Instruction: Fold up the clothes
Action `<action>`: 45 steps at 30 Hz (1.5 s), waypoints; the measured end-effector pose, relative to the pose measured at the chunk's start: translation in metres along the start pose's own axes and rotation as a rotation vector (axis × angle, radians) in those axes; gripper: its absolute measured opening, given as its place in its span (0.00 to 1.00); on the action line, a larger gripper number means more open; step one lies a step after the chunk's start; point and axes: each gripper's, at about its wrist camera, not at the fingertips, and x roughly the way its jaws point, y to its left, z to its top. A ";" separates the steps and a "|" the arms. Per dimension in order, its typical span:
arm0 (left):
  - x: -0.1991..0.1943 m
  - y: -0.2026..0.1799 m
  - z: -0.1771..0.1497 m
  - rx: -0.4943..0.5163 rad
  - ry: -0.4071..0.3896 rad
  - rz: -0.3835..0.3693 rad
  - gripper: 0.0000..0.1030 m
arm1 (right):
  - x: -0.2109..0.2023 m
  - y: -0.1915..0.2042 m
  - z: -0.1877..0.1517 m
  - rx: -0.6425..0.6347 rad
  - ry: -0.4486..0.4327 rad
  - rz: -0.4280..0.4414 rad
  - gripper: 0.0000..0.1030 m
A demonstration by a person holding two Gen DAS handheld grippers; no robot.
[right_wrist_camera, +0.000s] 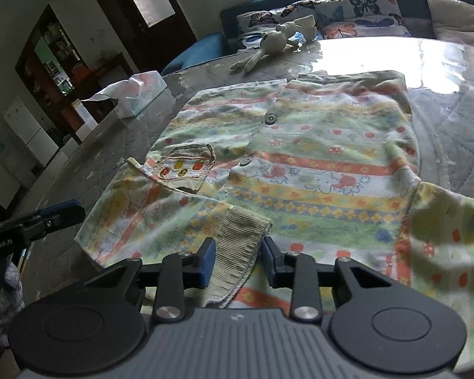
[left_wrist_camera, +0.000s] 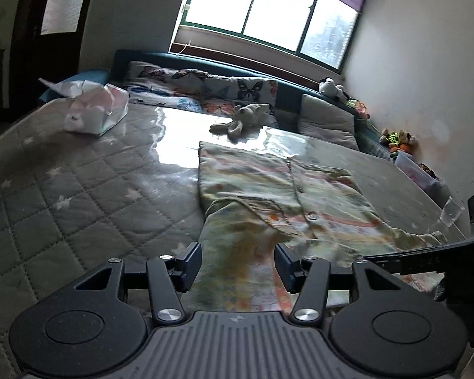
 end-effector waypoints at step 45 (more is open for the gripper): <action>0.064 -0.016 0.036 0.074 0.088 -0.003 0.15 | -0.021 0.000 0.005 -0.159 -0.110 -0.207 0.12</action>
